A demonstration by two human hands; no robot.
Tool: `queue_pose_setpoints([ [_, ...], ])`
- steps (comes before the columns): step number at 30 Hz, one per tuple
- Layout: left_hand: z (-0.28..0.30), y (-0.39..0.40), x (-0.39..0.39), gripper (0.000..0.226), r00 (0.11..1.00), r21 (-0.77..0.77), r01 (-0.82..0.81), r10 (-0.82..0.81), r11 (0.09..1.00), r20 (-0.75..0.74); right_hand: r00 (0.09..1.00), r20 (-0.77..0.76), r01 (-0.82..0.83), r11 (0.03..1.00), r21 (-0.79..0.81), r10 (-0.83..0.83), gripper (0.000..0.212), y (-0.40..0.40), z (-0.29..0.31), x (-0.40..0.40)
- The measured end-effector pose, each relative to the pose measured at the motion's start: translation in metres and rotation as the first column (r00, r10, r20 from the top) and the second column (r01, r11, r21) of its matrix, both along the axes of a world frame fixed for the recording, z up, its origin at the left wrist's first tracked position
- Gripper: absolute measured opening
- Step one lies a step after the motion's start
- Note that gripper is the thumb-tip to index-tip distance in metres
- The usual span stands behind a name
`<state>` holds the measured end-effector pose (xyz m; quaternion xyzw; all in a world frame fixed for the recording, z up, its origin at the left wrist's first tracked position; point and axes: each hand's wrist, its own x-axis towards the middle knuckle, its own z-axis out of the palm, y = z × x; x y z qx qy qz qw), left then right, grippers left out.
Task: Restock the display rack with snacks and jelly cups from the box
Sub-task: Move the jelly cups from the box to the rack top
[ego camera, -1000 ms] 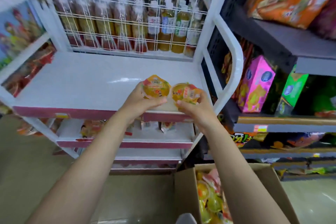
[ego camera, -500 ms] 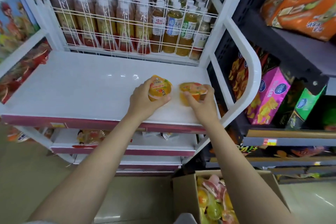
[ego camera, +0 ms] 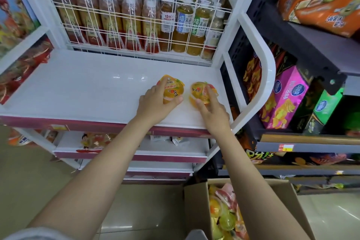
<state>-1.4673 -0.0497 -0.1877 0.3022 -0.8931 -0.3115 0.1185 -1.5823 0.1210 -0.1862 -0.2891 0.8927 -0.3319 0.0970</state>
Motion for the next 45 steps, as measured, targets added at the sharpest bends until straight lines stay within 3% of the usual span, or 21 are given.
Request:
queue_pose_setpoints([
  [2,0.009,0.012,0.008,0.083,0.999,-0.082,-0.034,0.034,0.996,0.000,0.997,0.038,-0.055,0.985,-0.162,0.062,0.068,0.013,0.004,0.014],
  [5,0.019,0.056,0.030,0.054,0.950,-0.278,-0.065,-0.026,0.959,-0.311,0.995,-0.030,-0.098,0.933,-0.348,0.093,0.046,0.058,0.011,0.041],
  [7,0.010,0.100,0.042,0.036,0.890,-0.242,-0.020,-0.093,0.970,-0.446,0.997,-0.018,-0.070,0.905,-0.420,0.068,0.026,0.097,0.005,0.053],
  [8,-0.001,0.123,0.044,0.031,0.892,-0.192,0.021,-0.105,0.981,-0.440,0.999,0.021,-0.029,0.898,-0.440,0.042,0.018,0.117,-0.005,0.056],
  [10,-0.031,0.167,0.042,0.025,0.943,-0.075,0.078,-0.098,0.994,-0.317,0.991,0.128,0.083,0.902,-0.424,-0.031,0.009,0.155,-0.037,0.053],
  [12,-0.081,0.204,0.035,0.019,0.990,0.099,0.123,-0.116,0.987,-0.074,0.963,0.237,0.201,0.929,-0.311,-0.129,0.003,0.195,-0.083,0.045],
  [16,-0.209,0.276,0.038,0.020,0.906,0.433,0.089,-0.253,0.897,0.338,0.810,0.496,0.317,0.945,0.080,-0.313,0.022,0.285,-0.198,0.041],
  [20,-0.298,0.350,0.063,0.065,0.814,0.560,-0.164,-0.210,0.812,0.542,0.678,0.609,0.284,0.911,0.298,-0.411,0.023,0.356,-0.288,0.063],
  [22,-0.325,0.378,0.074,0.076,0.821,0.575,-0.252,-0.143,0.779,0.553,0.647,0.634,0.225,0.901,0.372,-0.424,0.025,0.379,-0.320,0.075],
  [28,-0.365,0.409,0.094,0.059,0.874,0.564,-0.298,-0.018,0.771,0.486,0.745,0.528,0.089,0.846,0.526,-0.407,0.050,0.410,-0.376,0.097],
  [31,-0.373,0.410,0.103,0.058,0.871,0.553,-0.337,0.029,0.762,0.491,0.736,0.543,0.056,0.836,0.546,-0.404,0.057,0.405,-0.382,0.092],
  [36,-0.370,0.415,0.104,0.058,0.861,0.550,-0.391,0.083,0.738,0.501,0.706,0.574,0.007,0.814,0.581,-0.416,0.027,0.407,-0.383,0.082],
  [42,-0.363,0.415,0.095,0.053,0.827,0.551,-0.447,0.091,0.705,0.555,0.676,0.609,0.041,0.847,0.530,-0.414,0.019,0.426,-0.384,0.084],
  [45,-0.355,0.417,0.086,0.044,0.801,0.479,-0.454,0.109,0.751,0.588,0.719,0.606,0.007,0.876,0.483,-0.340,0.020,0.430,-0.382,0.083],
])
